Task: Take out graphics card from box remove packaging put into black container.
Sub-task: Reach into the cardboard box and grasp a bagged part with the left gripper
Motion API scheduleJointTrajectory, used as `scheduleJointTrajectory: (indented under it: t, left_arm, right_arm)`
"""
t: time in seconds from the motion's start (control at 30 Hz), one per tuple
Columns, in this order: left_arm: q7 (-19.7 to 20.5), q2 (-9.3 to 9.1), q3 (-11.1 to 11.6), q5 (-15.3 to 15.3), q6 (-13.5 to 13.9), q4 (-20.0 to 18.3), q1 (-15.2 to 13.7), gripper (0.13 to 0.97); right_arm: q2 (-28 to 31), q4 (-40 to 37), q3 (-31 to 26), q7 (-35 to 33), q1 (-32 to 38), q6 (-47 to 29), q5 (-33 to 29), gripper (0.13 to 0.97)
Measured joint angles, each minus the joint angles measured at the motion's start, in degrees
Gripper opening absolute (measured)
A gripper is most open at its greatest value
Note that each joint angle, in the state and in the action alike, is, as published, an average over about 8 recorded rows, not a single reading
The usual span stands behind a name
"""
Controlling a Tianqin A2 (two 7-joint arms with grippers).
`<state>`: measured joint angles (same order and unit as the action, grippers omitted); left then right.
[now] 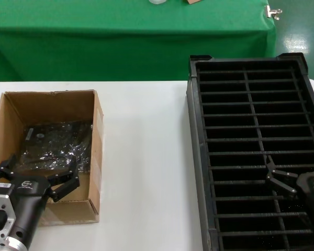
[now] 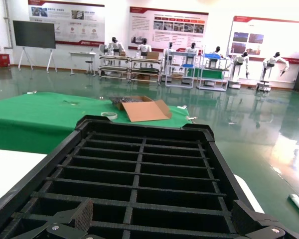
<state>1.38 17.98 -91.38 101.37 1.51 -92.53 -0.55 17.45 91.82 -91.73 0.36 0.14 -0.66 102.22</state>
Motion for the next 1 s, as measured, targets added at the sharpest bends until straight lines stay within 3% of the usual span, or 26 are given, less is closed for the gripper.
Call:
scheduleJointTrajectory:
  t: [0.6,0.7,0.83,1.0]
  left_arm:
    - [-0.29,0.66,0.02,-0.29,-0.02,-0.30,-0.23,0.966]
    - [-0.61,2.57,-0.60,-0.82,0.00,-0.53,-0.85,0.966]
    - [-1.71,7.10,-2.23,-3.16,1.35,-0.16,-2.78,0.966]
    - [-1.30,12.72,-3.79,-11.30,6.03,2.87,-7.97,0.966]
  right_arm:
    - [0.00,0.00,0.00,0.00,0.00,0.00,0.00,0.966]
    - [0.00,0.00,0.00,0.00,0.00,0.00,0.00,0.966]
    - [0.00,0.00,0.00,0.00,0.00,0.00,0.00,0.966]
    - [0.00,0.00,0.00,0.00,0.00,0.00,0.00,0.966]
